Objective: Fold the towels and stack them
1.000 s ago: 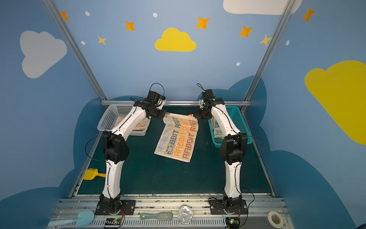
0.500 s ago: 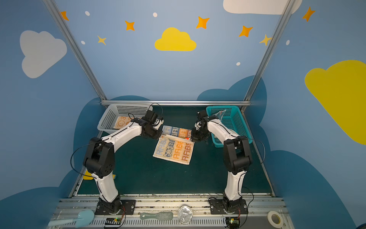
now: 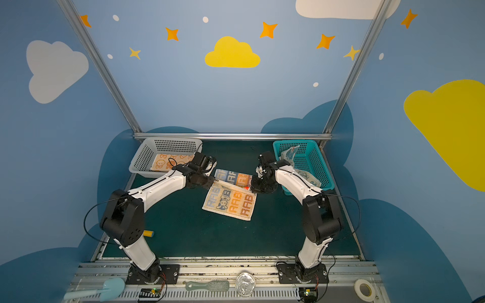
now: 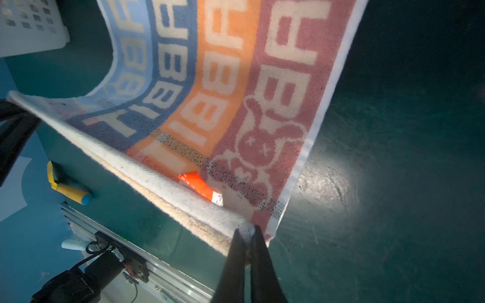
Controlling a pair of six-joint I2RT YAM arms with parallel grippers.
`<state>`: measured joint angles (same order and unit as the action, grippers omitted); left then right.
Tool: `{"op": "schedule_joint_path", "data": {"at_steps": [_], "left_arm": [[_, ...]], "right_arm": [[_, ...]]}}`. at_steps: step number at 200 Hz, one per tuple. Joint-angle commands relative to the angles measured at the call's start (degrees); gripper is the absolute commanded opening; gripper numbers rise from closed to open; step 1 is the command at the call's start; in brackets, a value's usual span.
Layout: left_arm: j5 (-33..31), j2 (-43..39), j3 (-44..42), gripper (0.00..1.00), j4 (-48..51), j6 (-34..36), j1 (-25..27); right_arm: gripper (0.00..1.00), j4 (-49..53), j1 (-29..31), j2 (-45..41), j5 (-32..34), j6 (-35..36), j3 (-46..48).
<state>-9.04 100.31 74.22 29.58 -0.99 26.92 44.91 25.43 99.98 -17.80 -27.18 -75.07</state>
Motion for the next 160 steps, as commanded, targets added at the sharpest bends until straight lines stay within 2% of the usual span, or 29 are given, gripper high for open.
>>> {"op": "schedule_joint_path", "data": {"at_steps": [1, 86, 160], "left_arm": [[-6.94, 1.12, -1.20, 0.03, 3.37, -3.08, -0.08], [-7.44, 7.38, -2.46, 0.03, 6.86, -7.57, 2.76], [-5.33, 11.32, 0.23, 0.03, 8.13, -10.34, 4.46]], "right_arm": [[0.00, 1.45, -0.20, 2.30, 2.17, -1.69, 3.25], [0.00, -1.05, -0.68, 9.42, 0.71, -2.70, 4.50], [0.00, 7.50, -4.08, 18.76, 7.63, 0.79, -9.99]]}}
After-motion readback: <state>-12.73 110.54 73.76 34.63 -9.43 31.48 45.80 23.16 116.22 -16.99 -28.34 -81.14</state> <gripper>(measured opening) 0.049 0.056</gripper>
